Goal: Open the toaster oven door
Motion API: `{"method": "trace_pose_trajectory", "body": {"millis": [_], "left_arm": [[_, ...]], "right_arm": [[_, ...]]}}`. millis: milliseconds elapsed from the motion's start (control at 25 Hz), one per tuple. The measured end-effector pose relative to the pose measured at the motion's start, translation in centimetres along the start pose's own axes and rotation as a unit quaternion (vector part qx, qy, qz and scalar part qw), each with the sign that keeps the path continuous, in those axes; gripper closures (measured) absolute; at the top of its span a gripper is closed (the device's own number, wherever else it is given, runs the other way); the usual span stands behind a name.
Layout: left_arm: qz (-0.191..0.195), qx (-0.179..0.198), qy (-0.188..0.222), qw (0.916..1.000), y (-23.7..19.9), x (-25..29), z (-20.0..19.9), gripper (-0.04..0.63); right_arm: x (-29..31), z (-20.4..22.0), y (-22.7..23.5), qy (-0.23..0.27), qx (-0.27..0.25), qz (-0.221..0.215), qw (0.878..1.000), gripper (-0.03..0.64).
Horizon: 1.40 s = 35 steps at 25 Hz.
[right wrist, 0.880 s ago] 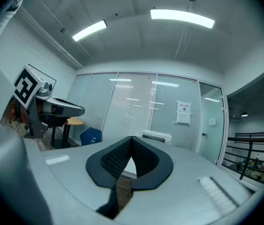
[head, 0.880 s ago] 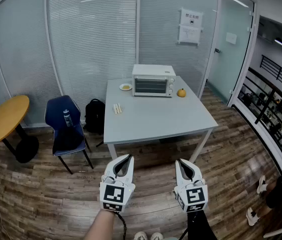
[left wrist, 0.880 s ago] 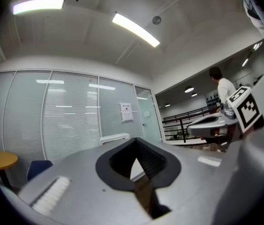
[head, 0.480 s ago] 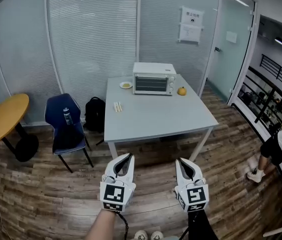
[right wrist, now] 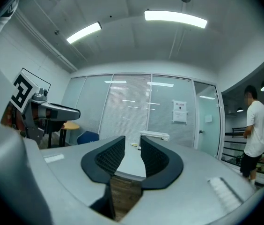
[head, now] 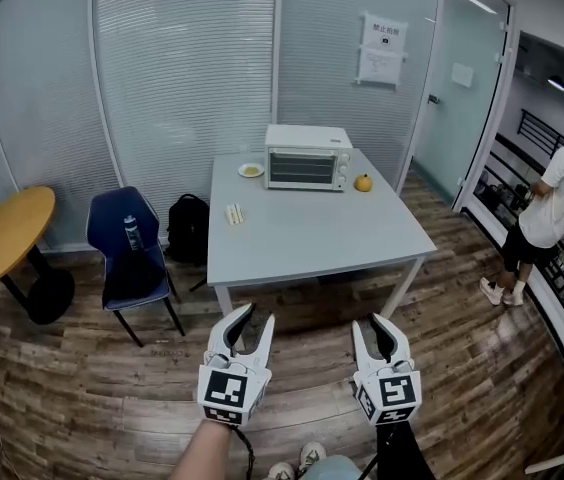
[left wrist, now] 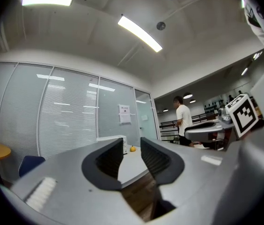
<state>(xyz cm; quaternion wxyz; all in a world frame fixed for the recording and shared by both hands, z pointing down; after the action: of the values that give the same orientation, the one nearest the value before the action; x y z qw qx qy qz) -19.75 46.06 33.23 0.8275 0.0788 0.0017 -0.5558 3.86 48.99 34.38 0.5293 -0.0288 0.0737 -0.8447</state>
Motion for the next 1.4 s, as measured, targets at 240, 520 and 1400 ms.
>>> {"method": "trace_pose_trajectory", "body": {"millis": [240,520,1400], "left_arm": [[-0.010,-0.003,0.001,0.9999,-0.8,2.6,-0.2,0.436],[-0.008,-0.002,-0.009,0.9999,-1.7,8.8,1.8,0.436],[-0.035,0.008,-0.001,0.9994,-1.8,33.5,2.6,0.437]], "right_arm": [[2.1,0.3,1.6,0.000,-0.004,-0.003,1.000,0.517],[7.2,1.4,6.3,0.003,-0.003,-0.010,1.000,0.518],[25.9,4.9,23.9,0.020,0.024,-0.057,0.998,0.518]]}}
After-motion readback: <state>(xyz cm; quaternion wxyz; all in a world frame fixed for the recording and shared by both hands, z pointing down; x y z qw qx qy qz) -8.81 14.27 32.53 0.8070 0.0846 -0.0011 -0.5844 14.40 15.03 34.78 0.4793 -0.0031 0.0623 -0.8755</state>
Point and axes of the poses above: the fingertips, and each gripper's own axes: x forward along the fingers, y to its right, z out of its underside, the point moved 7 cm from there along -x, backward along the fingers, and after that the axes turned 10 degrees about -z, right-handed, at the moved point
